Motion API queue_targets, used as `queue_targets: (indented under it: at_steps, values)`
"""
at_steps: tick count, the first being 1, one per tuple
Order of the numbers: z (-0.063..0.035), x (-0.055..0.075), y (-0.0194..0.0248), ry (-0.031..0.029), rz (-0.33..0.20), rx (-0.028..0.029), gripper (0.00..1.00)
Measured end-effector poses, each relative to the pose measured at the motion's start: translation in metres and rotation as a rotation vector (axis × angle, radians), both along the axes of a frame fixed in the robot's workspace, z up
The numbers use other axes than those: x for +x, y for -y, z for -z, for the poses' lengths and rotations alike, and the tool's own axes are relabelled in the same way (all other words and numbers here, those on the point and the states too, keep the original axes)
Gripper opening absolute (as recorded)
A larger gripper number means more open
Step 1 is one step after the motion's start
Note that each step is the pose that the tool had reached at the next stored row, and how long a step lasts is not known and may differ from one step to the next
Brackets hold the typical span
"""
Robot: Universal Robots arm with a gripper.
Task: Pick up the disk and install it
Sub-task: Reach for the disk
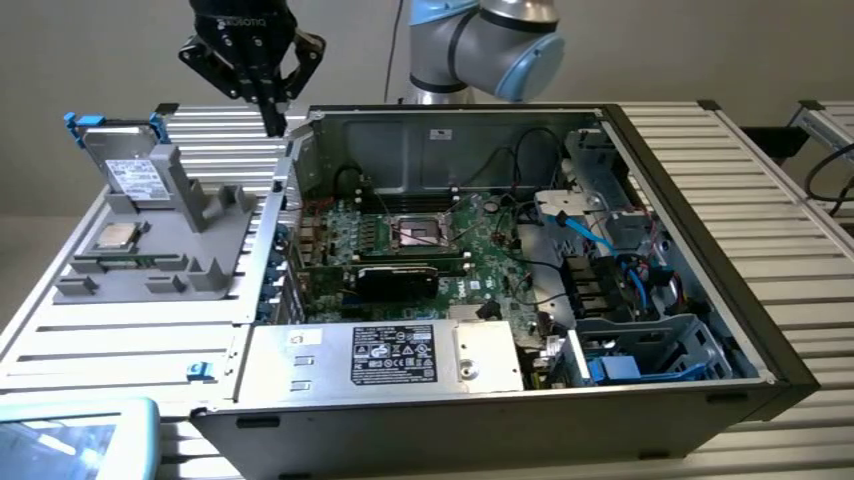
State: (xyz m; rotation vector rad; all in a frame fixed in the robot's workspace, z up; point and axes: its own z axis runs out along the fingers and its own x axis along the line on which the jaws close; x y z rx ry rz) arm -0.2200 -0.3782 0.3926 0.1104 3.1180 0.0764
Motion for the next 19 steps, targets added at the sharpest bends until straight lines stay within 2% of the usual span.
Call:
queue_targets:
  at_steps: [14, 19]
  values:
    - [0.0000, -0.059, -0.0066, -0.0001, 0.000, -0.0001, 0.11]
    - [0.0000, -0.074, -0.0083, -0.0001, 0.000, -0.0001, 0.11]
